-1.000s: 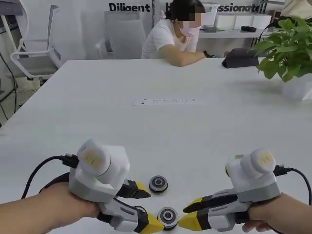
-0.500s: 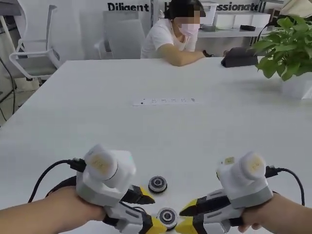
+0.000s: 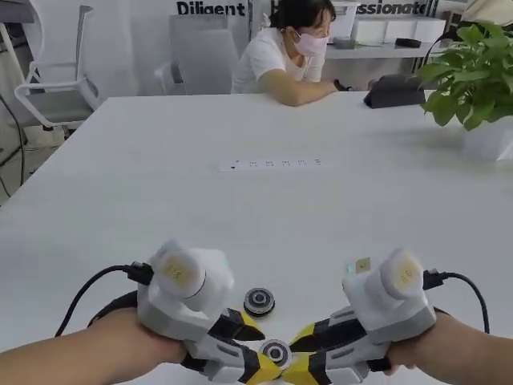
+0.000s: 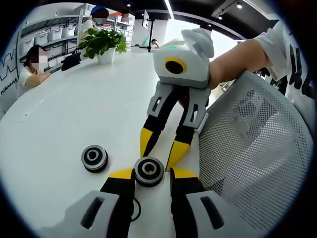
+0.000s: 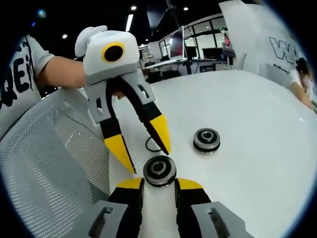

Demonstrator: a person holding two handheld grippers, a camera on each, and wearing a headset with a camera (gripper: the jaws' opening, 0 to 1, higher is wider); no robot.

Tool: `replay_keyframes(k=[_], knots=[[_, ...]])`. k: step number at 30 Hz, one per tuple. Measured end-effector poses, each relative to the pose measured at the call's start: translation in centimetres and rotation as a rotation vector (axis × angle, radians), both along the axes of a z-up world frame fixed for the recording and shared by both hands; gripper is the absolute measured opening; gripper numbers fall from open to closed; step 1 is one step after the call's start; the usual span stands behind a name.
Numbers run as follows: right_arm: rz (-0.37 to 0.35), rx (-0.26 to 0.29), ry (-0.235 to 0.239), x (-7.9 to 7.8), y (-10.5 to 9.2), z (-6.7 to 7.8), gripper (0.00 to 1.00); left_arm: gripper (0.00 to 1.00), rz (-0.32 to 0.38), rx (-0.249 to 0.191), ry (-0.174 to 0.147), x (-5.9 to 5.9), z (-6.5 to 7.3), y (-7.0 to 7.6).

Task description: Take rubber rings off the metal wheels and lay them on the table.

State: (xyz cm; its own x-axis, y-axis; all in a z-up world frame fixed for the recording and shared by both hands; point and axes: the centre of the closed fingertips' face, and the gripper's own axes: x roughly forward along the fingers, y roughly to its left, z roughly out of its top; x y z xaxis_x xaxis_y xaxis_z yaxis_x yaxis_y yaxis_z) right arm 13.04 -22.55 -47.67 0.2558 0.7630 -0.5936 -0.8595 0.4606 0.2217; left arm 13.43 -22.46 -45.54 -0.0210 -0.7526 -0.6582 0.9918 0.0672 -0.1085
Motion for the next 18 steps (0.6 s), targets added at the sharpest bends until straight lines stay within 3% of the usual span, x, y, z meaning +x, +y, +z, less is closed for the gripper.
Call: replay_keyframes(k=[7,12,18], knots=[[-0.005,0.004,0.002,-0.08,-0.05,0.06,0.23,0.17,-0.009,0.009,-0.010,-0.10,-0.50,-0.42],[-0.008,0.012,-0.004,0.06,0.02,0.21,0.22,0.12,-0.012,0.006,-0.035,-0.02,-0.47,-0.42],[-0.007,0.008,-0.016,0.15,0.12,0.24,0.23,0.08,-0.047,0.007,-0.123,0.16,-0.62,-0.39]])
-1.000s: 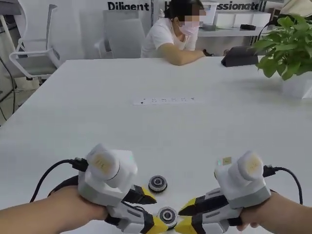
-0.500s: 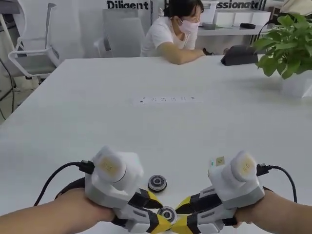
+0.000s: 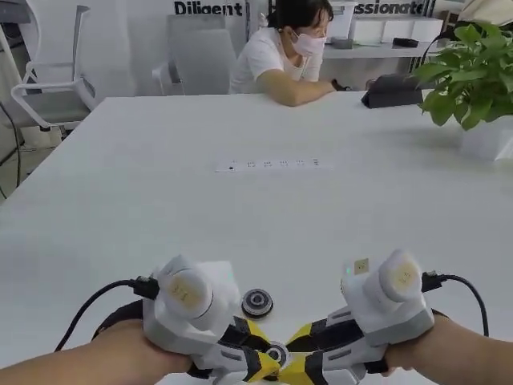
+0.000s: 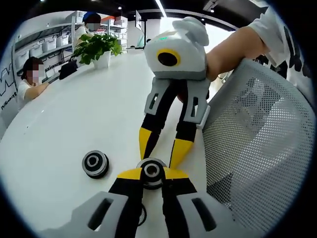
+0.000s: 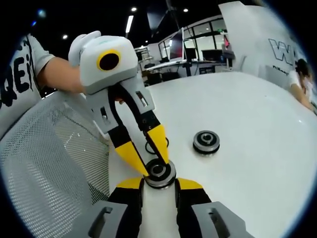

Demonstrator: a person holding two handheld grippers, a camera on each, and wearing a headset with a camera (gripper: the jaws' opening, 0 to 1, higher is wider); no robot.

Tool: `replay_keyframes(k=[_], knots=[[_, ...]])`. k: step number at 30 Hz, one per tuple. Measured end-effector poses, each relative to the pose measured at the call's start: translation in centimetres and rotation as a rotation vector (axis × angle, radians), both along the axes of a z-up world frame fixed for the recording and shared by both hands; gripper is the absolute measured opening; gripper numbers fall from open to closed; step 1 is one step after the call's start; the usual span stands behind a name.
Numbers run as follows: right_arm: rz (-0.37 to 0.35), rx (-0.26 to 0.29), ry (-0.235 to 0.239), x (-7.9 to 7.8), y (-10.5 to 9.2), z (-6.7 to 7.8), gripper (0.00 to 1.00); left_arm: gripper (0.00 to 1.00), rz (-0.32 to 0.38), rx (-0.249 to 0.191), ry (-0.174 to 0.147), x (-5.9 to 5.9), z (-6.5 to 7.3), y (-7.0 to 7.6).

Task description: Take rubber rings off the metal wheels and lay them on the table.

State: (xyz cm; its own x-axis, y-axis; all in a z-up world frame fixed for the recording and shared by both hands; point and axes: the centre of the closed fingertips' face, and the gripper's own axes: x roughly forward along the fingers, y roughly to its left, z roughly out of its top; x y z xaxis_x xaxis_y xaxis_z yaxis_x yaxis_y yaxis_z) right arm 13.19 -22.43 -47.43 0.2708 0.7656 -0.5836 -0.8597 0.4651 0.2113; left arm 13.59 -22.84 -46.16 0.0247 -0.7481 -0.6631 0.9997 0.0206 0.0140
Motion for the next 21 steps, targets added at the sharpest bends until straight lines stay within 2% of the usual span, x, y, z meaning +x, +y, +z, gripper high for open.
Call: replay_keyframes(k=[4,10,21], knots=[[0.004,-0.005,-0.007,-0.01,0.10,-0.07,0.24,0.07,-0.014,-0.002,-0.022,0.00,-0.03,-0.13],[0.011,-0.018,-0.021,0.05,0.27,-0.31,0.26,0.07,-0.002,-0.022,-0.022,0.05,-0.03,-0.10],[0.008,-0.023,-0.031,-0.03,-0.02,-0.43,0.23,0.07,0.003,-0.025,-0.028,0.11,-0.06,-0.17]])
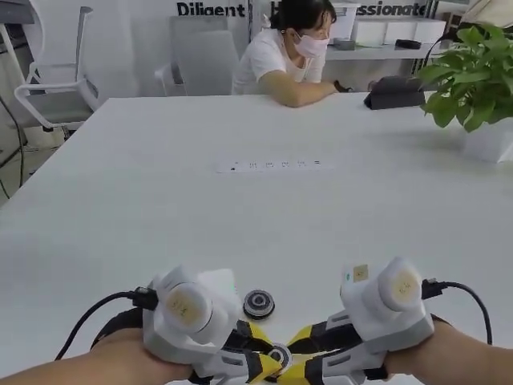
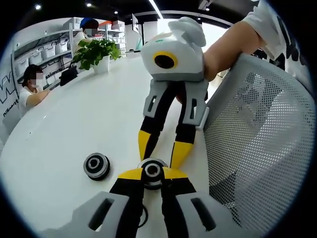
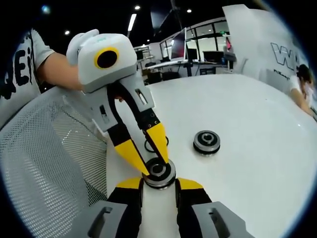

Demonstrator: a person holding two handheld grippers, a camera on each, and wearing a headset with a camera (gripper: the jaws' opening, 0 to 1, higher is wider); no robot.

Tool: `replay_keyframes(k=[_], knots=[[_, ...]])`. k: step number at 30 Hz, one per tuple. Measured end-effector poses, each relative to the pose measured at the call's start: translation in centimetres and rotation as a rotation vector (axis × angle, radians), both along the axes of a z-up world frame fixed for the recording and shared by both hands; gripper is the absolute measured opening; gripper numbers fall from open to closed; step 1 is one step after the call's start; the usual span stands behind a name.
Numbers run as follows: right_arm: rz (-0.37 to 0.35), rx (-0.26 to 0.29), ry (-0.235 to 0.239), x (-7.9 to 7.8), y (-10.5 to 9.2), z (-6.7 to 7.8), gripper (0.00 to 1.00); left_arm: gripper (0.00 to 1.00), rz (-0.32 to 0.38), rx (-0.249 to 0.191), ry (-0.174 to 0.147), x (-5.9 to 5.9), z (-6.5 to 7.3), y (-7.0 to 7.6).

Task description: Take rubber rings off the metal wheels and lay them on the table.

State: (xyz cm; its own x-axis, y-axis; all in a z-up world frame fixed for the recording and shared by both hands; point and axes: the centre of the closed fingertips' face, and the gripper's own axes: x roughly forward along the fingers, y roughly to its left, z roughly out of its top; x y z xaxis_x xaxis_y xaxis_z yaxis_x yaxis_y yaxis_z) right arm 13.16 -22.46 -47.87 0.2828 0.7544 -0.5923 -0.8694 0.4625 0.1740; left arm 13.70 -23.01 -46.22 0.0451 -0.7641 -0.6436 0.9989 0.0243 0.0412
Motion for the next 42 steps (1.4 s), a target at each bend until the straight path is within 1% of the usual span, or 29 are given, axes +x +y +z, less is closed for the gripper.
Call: replay_keyframes(k=[5,7,12,16,23,29,31,32,33,34,38,39,42], knots=[[0.003,-0.009,-0.008,-0.1,-0.2,0.0,0.21,0.07,0.006,-0.003,0.000,0.0,0.0,0.0],[-0.002,-0.017,-0.001,-0.2,-0.4,-0.2,0.20,0.07,0.008,-0.004,-0.002,0.0,0.0,0.0],[-0.003,-0.018,-0.005,-0.3,-0.5,-0.2,0.18,0.07,0.016,-0.005,-0.003,0.0,0.0,0.0],[0.014,-0.041,-0.032,-0.3,-0.4,-0.1,0.17,0.07,0.020,-0.007,-0.004,0.0,0.0,0.0],[0.034,-0.062,-0.062,-0.3,-0.5,0.0,0.16,0.07,0.023,-0.010,-0.002,0.0,0.0,0.0],[0.022,-0.055,-0.043,-0.3,-0.7,0.0,0.14,0.07,0.024,-0.010,-0.006,0.0,0.0,0.0],[0.021,-0.063,-0.042,-0.3,-0.9,-0.1,0.09,0.07,0.024,-0.010,-0.005,0.0,0.0,0.0],[0.018,-0.065,-0.046,-0.2,-1.0,-0.1,0.05,0.07,0.025,-0.010,-0.005,0.0,0.0,0.0],[0.000,-0.053,-0.028,-0.1,-1.1,-0.1,0.02,0.07,0.026,-0.011,-0.004,0.0,0.0,0.0],[-0.004,-0.050,-0.020,-0.1,-1.1,-0.1,0.02,0.07,0.026,-0.012,-0.004,0.0,0.0,0.0],[-0.008,-0.052,-0.015,-0.1,-1.1,-0.1,0.02,0.07,0.028,-0.011,-0.005,0.0,0.0,-0.1],[-0.020,-0.049,-0.003,-0.1,-1.2,-0.2,0.01,0.07,0.028,-0.011,-0.006,0.0,0.0,-0.1],[-0.072,-0.013,0.053,0.1,-1.4,-0.3,0.00,0.07,0.029,-0.011,-0.006,-0.1,0.1,-0.1]])
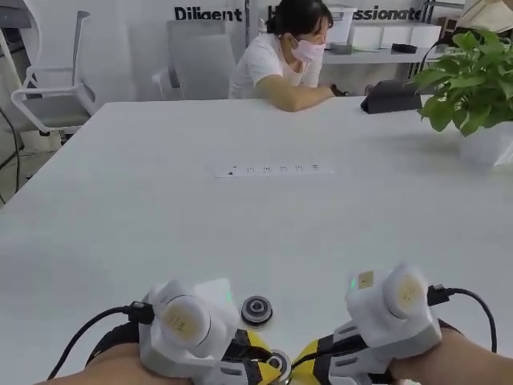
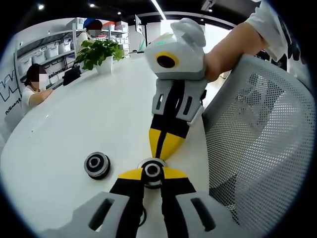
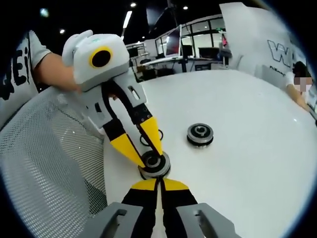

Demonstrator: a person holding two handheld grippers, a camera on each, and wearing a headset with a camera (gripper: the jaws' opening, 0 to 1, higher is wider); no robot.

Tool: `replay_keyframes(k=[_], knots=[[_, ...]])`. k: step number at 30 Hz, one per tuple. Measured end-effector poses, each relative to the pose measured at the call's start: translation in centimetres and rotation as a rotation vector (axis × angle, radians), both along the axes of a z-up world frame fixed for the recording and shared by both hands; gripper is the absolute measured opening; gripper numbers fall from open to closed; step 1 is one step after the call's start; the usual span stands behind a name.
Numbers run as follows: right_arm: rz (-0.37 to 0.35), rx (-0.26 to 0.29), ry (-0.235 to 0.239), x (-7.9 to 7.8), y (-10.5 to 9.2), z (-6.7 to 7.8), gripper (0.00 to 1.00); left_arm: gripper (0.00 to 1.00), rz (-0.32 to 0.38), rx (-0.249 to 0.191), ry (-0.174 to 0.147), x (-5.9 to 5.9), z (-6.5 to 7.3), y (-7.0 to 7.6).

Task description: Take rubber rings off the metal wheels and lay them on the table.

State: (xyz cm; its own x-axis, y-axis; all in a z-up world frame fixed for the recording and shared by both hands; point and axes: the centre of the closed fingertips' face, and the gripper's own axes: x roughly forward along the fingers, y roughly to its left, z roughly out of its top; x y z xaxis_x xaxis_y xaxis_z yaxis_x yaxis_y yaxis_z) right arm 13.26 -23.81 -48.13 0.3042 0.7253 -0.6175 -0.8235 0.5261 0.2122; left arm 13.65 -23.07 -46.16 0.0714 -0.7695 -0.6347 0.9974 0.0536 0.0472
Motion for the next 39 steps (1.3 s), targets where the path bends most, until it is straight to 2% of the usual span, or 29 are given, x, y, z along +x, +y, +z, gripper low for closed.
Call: replay_keyframes(k=[5,9,17,25,27,29,39], knots=[[-0.047,0.037,0.044,0.1,-0.2,-0.1,0.00,0.07,0.001,-0.001,-0.004,0.0,0.0,0.0],[-0.115,0.094,0.118,0.2,-0.3,-0.1,0.00,0.07,0.003,-0.002,-0.006,0.1,0.0,0.0],[-0.176,0.145,0.181,0.3,-0.5,0.0,0.00,0.07,0.004,-0.003,-0.006,0.1,0.0,-0.1],[-0.229,0.195,0.223,0.8,-0.8,0.1,0.00,0.07,0.003,-0.006,-0.004,0.1,0.0,-0.1],[-0.262,0.232,0.239,1.0,-0.9,0.4,0.00,0.07,0.006,-0.005,-0.002,0.1,0.0,-0.1],[-0.305,0.289,0.286,1.3,-0.9,0.8,0.00,0.07,0.008,-0.005,-0.002,0.1,0.0,-0.2],[-0.314,0.356,0.320,1.1,-0.5,1.4,0.00,0.07,0.011,-0.001,-0.006,0.2,0.1,-0.2]])
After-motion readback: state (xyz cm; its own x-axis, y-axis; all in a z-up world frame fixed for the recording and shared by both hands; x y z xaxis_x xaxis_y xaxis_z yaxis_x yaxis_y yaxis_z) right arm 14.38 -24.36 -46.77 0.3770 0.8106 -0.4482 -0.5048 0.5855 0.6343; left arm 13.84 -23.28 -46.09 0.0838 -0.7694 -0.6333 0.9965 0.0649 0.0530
